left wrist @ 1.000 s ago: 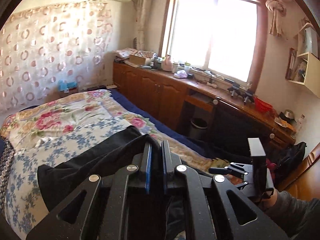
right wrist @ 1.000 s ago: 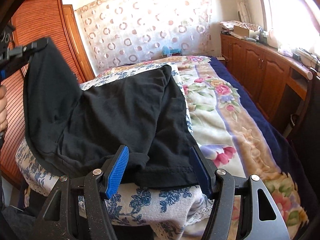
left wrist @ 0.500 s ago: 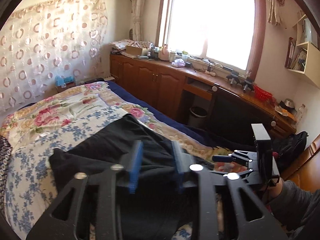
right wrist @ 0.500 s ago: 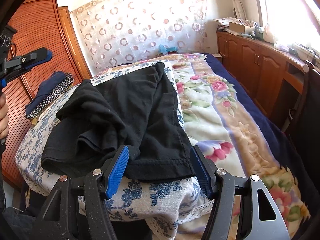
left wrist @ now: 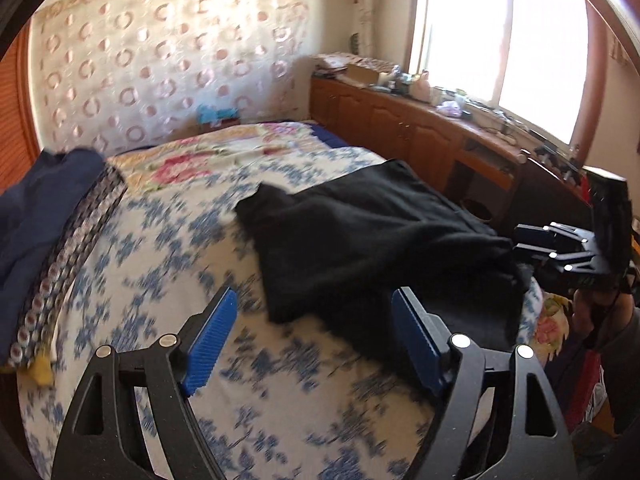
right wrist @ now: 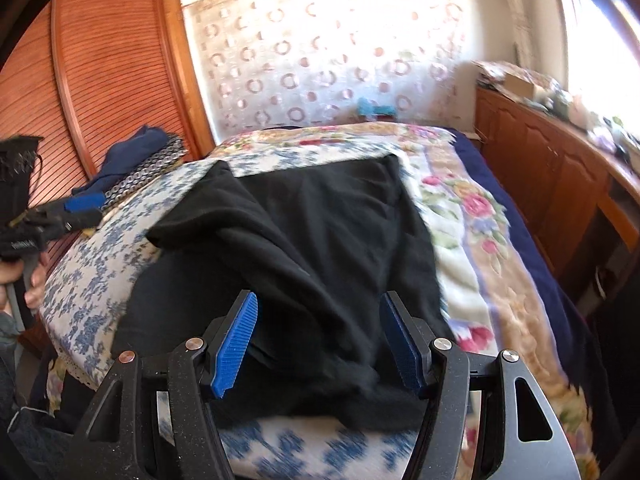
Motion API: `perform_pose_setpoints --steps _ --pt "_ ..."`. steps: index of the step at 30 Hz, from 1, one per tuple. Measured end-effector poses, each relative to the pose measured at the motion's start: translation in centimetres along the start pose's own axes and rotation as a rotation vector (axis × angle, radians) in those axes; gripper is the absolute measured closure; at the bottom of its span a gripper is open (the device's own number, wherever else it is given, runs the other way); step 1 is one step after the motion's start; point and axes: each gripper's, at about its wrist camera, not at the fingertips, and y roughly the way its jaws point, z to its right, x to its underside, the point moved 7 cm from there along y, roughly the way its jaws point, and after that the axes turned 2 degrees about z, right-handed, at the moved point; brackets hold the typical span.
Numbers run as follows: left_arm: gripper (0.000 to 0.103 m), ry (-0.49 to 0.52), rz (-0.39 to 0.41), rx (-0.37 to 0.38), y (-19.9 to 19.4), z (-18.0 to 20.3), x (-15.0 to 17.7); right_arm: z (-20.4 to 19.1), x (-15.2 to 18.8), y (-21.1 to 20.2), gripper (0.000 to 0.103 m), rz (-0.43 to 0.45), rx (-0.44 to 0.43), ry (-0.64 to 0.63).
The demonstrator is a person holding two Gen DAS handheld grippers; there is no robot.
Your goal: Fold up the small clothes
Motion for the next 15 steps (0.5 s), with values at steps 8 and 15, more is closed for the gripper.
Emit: perform_pose_setpoints --steps 8,15 --pt "0.023 -0.056 0.030 -0.031 -2.1 -2.4 2.6 -6.3 -3.3 3.3 0.037 -0.002 -0.128 -0.123" --pt "0.023 -0.084 0.061 -0.050 -4.0 -4.0 3.2 -11.5 -5.4 7.9 0.037 -0.064 -0.239 -0.240"
